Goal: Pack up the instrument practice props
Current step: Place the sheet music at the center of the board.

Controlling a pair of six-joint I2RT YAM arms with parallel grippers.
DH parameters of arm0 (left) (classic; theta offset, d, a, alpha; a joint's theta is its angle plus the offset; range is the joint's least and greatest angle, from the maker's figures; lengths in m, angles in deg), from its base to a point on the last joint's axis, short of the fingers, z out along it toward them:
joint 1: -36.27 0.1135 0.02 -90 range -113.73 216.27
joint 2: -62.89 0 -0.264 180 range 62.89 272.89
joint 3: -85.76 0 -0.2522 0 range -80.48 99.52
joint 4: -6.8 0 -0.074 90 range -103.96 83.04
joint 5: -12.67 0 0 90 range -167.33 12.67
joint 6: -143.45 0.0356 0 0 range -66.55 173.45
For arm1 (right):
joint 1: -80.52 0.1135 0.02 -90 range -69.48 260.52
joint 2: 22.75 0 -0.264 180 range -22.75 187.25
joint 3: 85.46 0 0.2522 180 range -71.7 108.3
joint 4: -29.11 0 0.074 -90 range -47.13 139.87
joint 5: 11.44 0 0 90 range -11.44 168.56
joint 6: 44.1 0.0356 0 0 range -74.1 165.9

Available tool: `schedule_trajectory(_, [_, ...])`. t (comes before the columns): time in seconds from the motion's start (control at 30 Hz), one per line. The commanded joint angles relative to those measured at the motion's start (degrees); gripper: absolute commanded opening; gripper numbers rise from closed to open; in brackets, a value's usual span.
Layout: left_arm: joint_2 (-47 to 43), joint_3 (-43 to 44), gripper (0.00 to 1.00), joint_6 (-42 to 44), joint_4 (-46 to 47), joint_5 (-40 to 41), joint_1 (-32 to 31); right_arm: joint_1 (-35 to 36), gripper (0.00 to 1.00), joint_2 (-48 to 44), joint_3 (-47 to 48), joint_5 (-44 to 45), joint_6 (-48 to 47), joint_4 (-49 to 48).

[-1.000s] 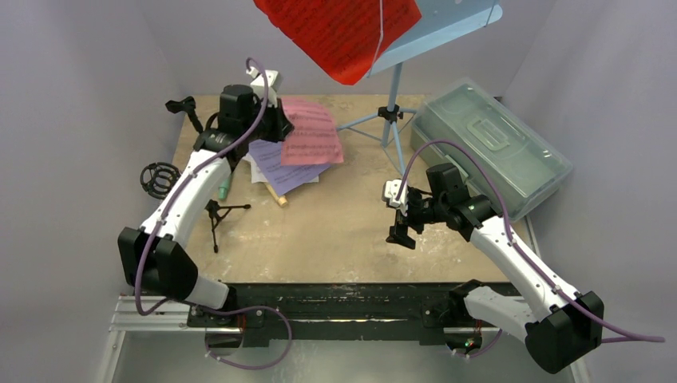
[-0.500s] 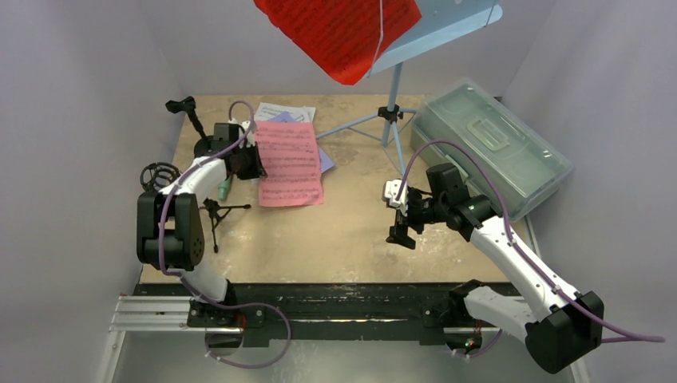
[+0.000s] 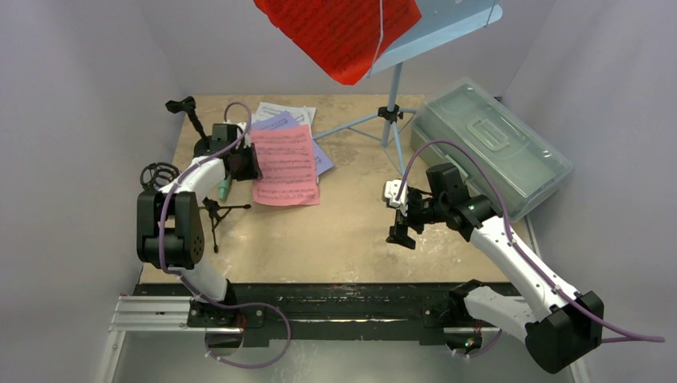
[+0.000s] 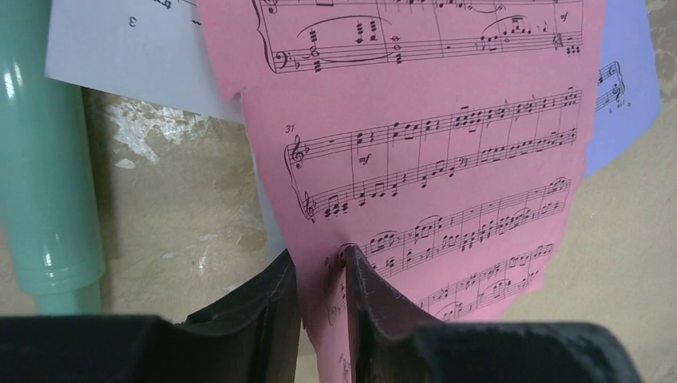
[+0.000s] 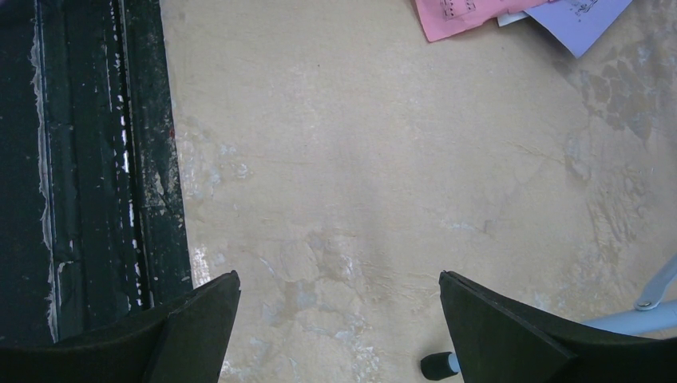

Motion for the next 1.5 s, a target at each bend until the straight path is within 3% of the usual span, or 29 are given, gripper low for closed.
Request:
schedule_trajectory(0.0, [-6.75, 0.61, 0.3, 0.02, 3.17, 1.7, 0.3, -0.31, 0.99, -0.4, -0.51, -0.01, -0.28, -0.56])
schedule_trajectory(0.2, [-18.85, -3.75, 0.57, 0.12, 7.26, 4.15, 0.28, -0.29, 0.99, -0.37, -0.51, 0.06, -0.23, -0.56])
schedule_trajectory(0.33, [-27.87, -8.22, 0.87, -3.01, 9.91, 5.1, 0.26, -0.33, 0.99, -0.36, -0.52, 0.21, -0.19, -0.65])
schedule_trajectory(0.4, [-32.09, -10.79, 0.94, -4.64, 11.49, 2.23, 0.31, -0.33, 0.99, -0.27, -0.47, 0.17, -0.19, -0.64])
schedule_trajectory(0.6, [-40.73, -16.39, 0.95, -10.57, 14.95, -13.1, 0.31, -0.33, 0.99, -0.58, -0.29, 0.17, -0.19, -0.56])
schedule_trajectory(0.93, [-51.95, -24.89, 0.91, -18.48, 19.38, -25.71, 0.3, -0.85, 0.99, -0.89, -0.13, 0.21, -0.19, -0.48])
schedule_trajectory(1.23, [-59.09, -31.26, 0.91, -24.32, 26.51, -28.36, -1.08, -1.12, 0.99, -0.37, -0.06, 0.09, -0.1, -0.56])
schedule_trajectory(1.47, [-58.92, -32.0, 0.91, -24.1, 27.97, -22.86, -10.43, -1.31, 0.99, 0.03, -0.04, 0.08, -0.01, -0.56])
